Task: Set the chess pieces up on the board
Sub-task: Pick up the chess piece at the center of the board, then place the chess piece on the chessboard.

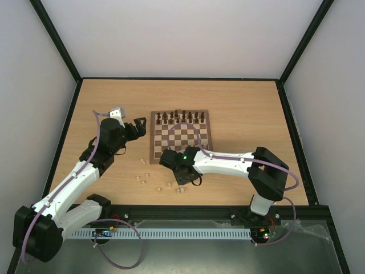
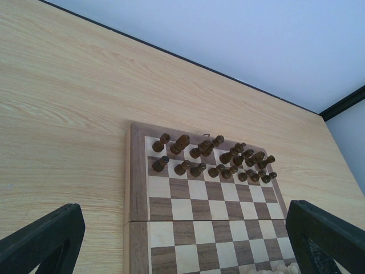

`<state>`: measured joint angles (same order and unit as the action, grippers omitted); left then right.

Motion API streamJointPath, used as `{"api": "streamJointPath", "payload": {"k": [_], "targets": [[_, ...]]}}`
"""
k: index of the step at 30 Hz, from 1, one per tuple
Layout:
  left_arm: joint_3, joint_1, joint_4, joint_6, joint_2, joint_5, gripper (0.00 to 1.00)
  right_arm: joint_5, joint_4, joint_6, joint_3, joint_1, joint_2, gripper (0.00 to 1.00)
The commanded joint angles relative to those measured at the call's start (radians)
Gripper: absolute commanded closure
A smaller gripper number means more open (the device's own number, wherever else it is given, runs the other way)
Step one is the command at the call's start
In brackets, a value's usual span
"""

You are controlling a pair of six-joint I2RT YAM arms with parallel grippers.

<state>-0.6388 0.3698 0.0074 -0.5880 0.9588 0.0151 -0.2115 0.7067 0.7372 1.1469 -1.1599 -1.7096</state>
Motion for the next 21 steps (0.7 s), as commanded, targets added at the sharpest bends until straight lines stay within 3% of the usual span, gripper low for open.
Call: {"api": "streamJointPath", "payload": {"k": [1,21], "targets": [[-0.005,-0.003,0.002,-0.004,-0.003,-0.007,0.01,-0.043,0.073,-0.028,0.046,0.025,-0.019,0.84],[-0.007,-0.005,-0.003,-0.001,-0.003,0.005,0.0,-0.055,0.163,-0.267,0.299,0.226,-0.151,0.84]]}}
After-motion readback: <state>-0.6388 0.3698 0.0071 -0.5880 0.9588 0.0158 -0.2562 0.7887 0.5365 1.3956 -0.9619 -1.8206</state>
